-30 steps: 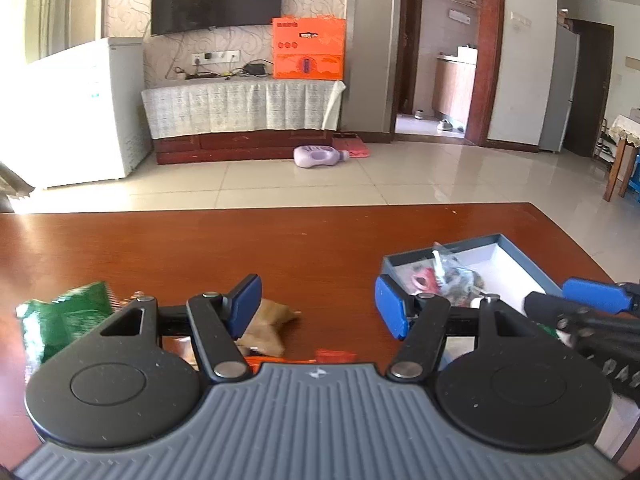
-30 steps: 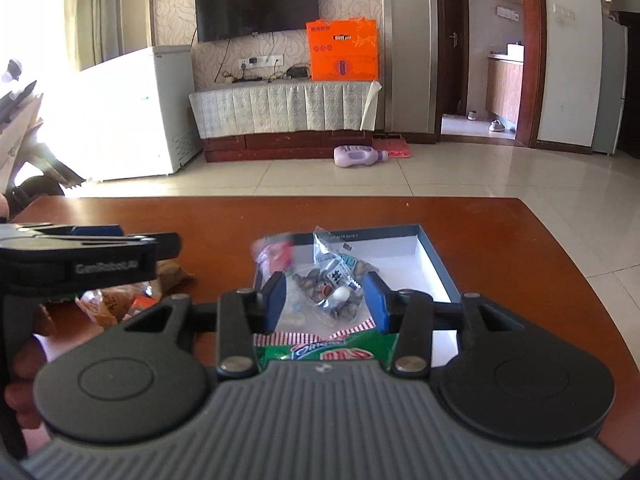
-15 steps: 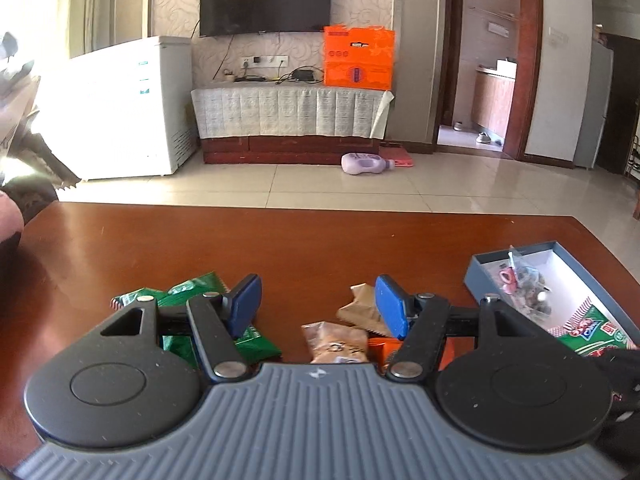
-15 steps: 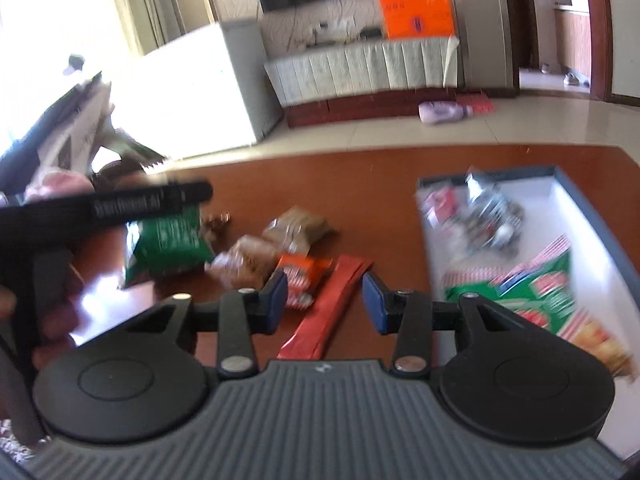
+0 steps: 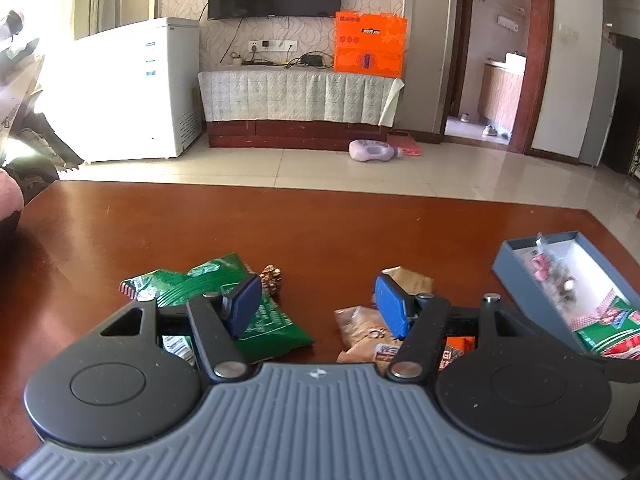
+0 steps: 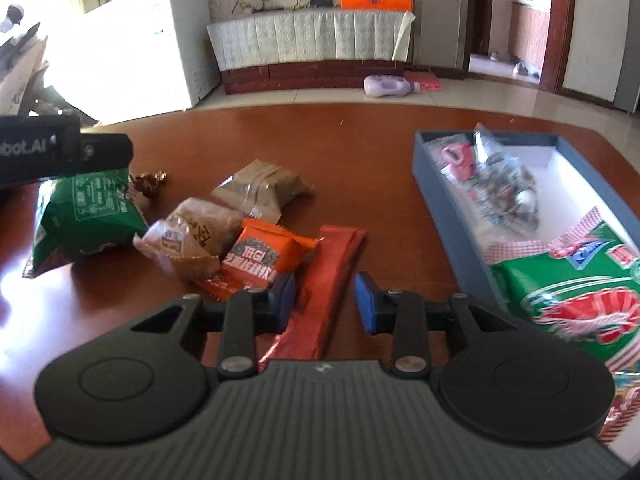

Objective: Organize snacks
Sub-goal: 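Move both open tools back toward the snacks on the table, then grasp the red stick snack with the right tool while the left tool grasps the clear bread bag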

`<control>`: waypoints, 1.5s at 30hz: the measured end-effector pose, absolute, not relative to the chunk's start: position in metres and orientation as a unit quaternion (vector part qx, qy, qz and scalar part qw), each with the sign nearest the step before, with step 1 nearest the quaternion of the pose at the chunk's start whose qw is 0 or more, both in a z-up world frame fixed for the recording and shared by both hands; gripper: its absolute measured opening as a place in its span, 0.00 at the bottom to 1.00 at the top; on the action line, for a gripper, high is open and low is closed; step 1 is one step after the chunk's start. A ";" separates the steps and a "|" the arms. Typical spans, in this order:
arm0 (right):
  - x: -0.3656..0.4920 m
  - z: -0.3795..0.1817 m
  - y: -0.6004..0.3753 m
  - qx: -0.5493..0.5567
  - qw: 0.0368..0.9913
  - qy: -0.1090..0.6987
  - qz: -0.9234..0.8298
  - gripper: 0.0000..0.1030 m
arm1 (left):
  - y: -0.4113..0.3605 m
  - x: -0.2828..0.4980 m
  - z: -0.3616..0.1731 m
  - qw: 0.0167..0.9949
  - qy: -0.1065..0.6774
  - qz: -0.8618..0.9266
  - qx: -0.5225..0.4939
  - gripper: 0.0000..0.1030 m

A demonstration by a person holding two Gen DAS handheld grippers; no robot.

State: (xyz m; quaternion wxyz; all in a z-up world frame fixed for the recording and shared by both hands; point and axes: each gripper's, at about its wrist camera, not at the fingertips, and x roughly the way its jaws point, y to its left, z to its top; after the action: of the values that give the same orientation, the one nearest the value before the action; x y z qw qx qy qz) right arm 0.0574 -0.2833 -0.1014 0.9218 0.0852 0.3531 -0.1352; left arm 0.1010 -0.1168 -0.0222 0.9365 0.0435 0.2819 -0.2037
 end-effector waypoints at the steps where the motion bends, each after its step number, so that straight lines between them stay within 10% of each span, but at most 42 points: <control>1: 0.059 -0.103 -0.280 0.068 0.924 0.352 -0.133 0.38 | -0.117 0.104 -0.025 0.936 0.285 -0.201 0.044 0.67; 6: 0.055 -0.099 -0.280 0.050 0.924 0.364 -0.105 0.25 | -0.124 0.113 -0.039 0.933 0.296 -0.199 0.054 0.67; 31: 0.013 -0.088 -0.290 0.006 0.916 0.401 -0.033 0.24 | -0.163 0.125 -0.100 0.899 0.350 -0.260 0.045 0.66; 35: 0.013 -0.088 -0.291 0.002 0.916 0.399 -0.029 0.24 | -0.166 0.123 -0.105 0.895 0.356 -0.263 0.053 0.47; 45: 0.008 -0.075 -0.294 0.009 0.922 0.387 -0.018 0.23 | -0.162 0.124 -0.096 0.903 0.356 -0.235 0.047 0.44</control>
State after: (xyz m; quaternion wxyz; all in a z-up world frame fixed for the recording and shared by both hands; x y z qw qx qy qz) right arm 0.0075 -0.2937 -0.0751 0.9217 0.0088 0.3874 -0.0183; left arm 0.1242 -0.1621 -0.0964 0.9031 0.0469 0.3563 -0.2351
